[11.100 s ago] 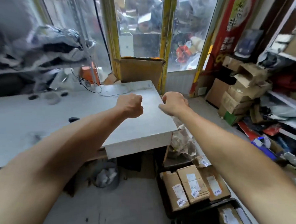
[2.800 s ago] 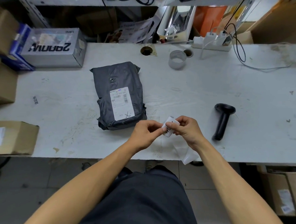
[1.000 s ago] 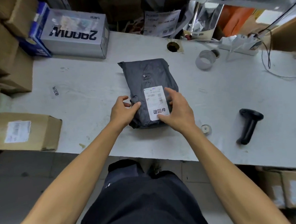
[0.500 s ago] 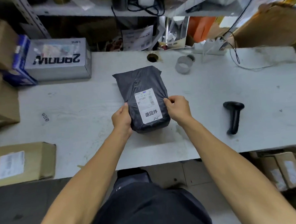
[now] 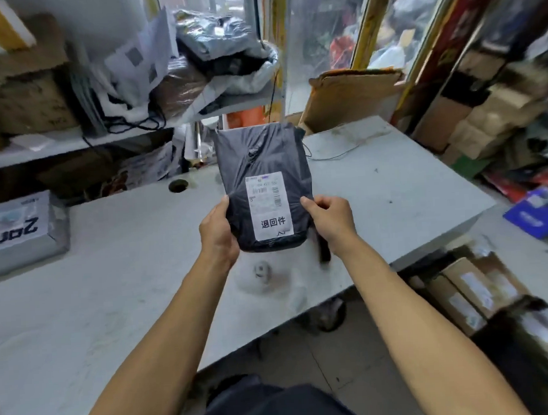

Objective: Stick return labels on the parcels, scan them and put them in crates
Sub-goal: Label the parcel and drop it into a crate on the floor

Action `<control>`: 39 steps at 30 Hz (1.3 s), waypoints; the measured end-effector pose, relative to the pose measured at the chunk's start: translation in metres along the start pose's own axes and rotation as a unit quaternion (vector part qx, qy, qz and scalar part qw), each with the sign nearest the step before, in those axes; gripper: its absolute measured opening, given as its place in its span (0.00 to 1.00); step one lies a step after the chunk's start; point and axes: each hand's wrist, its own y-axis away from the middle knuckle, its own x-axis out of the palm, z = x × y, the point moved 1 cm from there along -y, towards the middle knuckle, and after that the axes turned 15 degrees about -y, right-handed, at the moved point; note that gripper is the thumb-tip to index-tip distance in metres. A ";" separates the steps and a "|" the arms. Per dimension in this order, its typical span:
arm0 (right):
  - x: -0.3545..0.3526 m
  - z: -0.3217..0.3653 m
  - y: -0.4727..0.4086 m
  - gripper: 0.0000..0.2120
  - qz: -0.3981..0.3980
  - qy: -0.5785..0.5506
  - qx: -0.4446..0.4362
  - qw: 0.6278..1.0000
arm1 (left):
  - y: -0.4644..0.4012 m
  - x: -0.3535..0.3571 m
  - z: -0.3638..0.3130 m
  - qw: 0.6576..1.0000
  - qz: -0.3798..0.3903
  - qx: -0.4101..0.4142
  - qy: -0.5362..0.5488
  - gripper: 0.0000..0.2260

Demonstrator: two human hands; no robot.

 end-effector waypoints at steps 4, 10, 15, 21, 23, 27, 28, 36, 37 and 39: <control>-0.099 -0.012 0.002 0.16 -0.068 -0.054 0.036 0.996 | 0.029 0.082 0.036 0.997 0.063 -0.025 -0.045 0.07; -0.244 -0.051 0.032 0.15 -0.198 -0.090 0.068 0.974 | 0.071 0.192 0.122 0.976 0.163 -0.079 -0.120 0.06; -0.343 -0.094 0.083 0.19 -0.289 -0.134 0.119 0.940 | 0.122 0.266 0.194 0.935 0.268 -0.119 -0.201 0.16; -0.435 -0.147 0.137 0.17 -0.412 -0.184 0.176 0.875 | 0.182 0.341 0.269 0.869 0.359 -0.152 -0.305 0.11; -0.459 -0.165 0.148 0.16 -0.443 -0.199 0.192 0.853 | 0.195 0.363 0.295 0.851 0.380 -0.165 -0.324 0.10; -0.513 -0.213 0.150 0.21 -0.483 -0.236 0.217 0.815 | 0.210 0.411 0.347 0.811 0.404 -0.204 -0.370 0.13; -0.526 -0.216 0.148 0.20 -0.494 -0.236 0.230 0.805 | 0.212 0.425 0.361 0.803 0.407 -0.207 -0.383 0.11; -0.643 -0.229 0.088 0.06 -0.483 -0.230 0.319 0.782 | 0.201 0.566 0.452 0.739 0.400 -0.178 -0.512 0.11; -0.656 -0.230 0.079 0.04 -0.473 -0.232 0.334 0.781 | 0.201 0.584 0.459 0.729 0.399 -0.172 -0.530 0.12; -0.681 -0.233 0.064 0.04 -0.453 -0.243 0.355 0.781 | 0.199 0.622 0.475 0.710 0.404 -0.163 -0.553 0.15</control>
